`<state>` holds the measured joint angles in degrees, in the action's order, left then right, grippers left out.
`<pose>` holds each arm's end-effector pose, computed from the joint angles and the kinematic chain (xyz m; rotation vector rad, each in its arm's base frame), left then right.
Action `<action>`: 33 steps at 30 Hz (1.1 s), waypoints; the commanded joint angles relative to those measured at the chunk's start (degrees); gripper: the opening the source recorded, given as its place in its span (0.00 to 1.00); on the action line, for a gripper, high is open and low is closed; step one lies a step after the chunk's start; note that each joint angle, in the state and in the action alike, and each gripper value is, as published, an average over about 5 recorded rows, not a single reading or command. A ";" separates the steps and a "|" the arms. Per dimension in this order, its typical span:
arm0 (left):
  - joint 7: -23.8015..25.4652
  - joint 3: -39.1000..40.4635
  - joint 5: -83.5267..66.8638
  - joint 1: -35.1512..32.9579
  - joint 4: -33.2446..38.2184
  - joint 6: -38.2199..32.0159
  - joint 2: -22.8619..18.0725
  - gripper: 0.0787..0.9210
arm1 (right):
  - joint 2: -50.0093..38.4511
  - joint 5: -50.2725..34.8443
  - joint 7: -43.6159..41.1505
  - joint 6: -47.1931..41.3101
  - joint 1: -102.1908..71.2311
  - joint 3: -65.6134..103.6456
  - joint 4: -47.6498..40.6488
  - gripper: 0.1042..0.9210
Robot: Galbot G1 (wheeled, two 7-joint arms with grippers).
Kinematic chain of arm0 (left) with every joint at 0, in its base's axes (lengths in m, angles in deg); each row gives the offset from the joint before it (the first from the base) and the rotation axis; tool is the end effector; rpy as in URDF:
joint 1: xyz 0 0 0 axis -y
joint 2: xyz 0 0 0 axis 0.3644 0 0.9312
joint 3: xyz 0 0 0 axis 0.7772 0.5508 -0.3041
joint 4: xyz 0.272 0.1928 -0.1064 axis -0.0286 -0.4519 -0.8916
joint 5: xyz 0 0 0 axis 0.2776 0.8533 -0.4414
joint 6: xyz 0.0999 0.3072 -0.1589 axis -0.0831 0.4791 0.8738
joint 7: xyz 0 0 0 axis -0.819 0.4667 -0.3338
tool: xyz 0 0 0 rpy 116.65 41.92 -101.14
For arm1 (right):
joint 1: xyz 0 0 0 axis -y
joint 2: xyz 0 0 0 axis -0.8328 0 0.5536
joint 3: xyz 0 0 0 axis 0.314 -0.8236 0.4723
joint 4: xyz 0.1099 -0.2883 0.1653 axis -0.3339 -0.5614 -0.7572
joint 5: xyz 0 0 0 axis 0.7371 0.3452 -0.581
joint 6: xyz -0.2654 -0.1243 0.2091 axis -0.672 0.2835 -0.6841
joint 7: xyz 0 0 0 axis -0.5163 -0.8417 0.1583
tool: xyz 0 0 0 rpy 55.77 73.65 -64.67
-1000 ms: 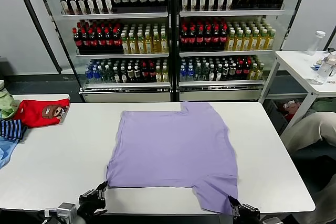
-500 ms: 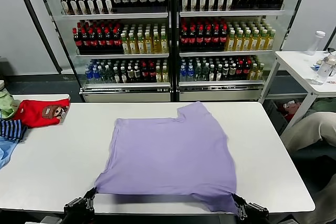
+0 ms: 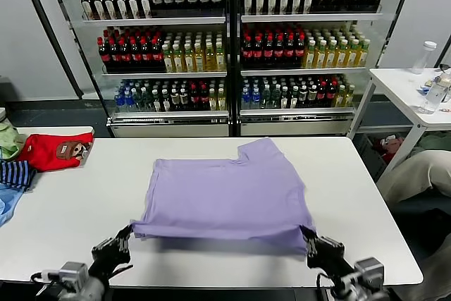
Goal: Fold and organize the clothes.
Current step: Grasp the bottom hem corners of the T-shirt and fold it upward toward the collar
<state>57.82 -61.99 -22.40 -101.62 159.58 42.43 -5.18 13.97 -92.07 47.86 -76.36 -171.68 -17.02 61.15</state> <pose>0.1842 0.0905 -0.2582 -0.0792 -2.7227 -0.0387 0.1922 -0.0412 -0.2115 0.3828 -2.7140 0.1026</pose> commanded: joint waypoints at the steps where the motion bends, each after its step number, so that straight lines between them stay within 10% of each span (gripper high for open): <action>1: 2.72 3.89 0.92 14.31 -9.97 -0.76 -2.57 0.00 | 1.55 2.18 0.89 -0.99 13.40 -7.89 -8.63 0.01; 19: 6.60 6.81 6.68 19.55 -17.61 -0.04 -3.75 0.00 | 3.97 5.63 0.58 -2.11 15.64 -10.68 -15.23 0.02; 33: 0.96 3.23 -1.56 5.10 -3.25 3.26 -0.73 0.39 | 0.98 4.74 0.72 -2.98 -0.32 2.93 -5.85 0.48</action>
<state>62.49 -57.18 -18.12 -87.52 146.87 43.01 -7.65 16.38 -86.88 48.41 -78.95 -163.81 -21.37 51.31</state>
